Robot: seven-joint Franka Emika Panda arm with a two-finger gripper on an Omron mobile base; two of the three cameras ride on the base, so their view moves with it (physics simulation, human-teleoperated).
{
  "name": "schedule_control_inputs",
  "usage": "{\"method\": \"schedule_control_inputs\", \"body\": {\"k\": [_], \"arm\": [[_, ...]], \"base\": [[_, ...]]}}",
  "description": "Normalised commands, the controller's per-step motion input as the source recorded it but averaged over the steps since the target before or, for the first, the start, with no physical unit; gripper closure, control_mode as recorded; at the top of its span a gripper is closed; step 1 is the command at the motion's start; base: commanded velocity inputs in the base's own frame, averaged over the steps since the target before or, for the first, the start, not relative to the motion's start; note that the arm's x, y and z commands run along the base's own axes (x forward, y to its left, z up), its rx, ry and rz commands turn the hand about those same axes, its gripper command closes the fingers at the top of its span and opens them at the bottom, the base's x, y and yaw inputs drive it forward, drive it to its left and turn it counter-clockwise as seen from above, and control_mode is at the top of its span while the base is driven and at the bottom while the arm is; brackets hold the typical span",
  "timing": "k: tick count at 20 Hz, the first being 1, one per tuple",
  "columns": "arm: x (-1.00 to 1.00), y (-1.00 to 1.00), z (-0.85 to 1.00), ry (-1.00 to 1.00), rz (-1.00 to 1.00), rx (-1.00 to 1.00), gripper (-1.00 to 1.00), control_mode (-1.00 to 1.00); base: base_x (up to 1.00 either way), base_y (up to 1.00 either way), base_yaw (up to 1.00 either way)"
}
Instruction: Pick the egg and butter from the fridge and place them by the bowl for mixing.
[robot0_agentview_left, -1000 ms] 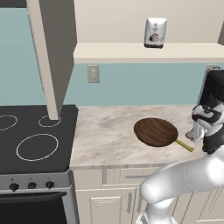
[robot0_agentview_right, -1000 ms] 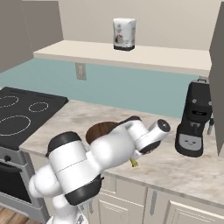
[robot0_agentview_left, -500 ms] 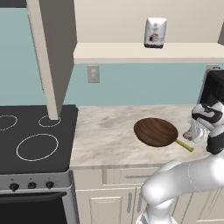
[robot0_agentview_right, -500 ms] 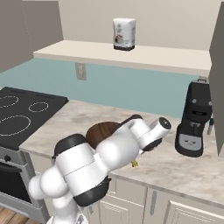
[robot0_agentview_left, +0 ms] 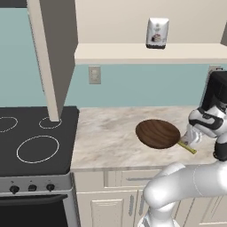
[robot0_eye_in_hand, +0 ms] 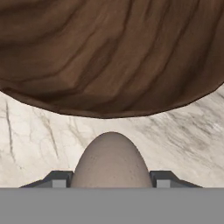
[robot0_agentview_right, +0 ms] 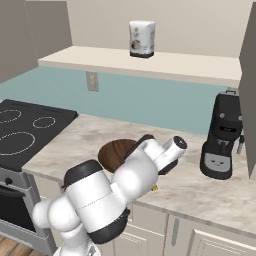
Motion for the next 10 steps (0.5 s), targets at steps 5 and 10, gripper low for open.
{"method": "schedule_control_inputs", "body": {"k": [5, 10], "arm": [[0.03, -0.01, -0.32, 0.0, 0.02, 0.04, 1.0, -1.0], [0.17, 0.0, -0.2, 0.0, 0.03, 0.01, -1.0, -1.0]], "base": [[0.0, 0.0, 0.0], [0.0, 0.0, 0.0]]}}
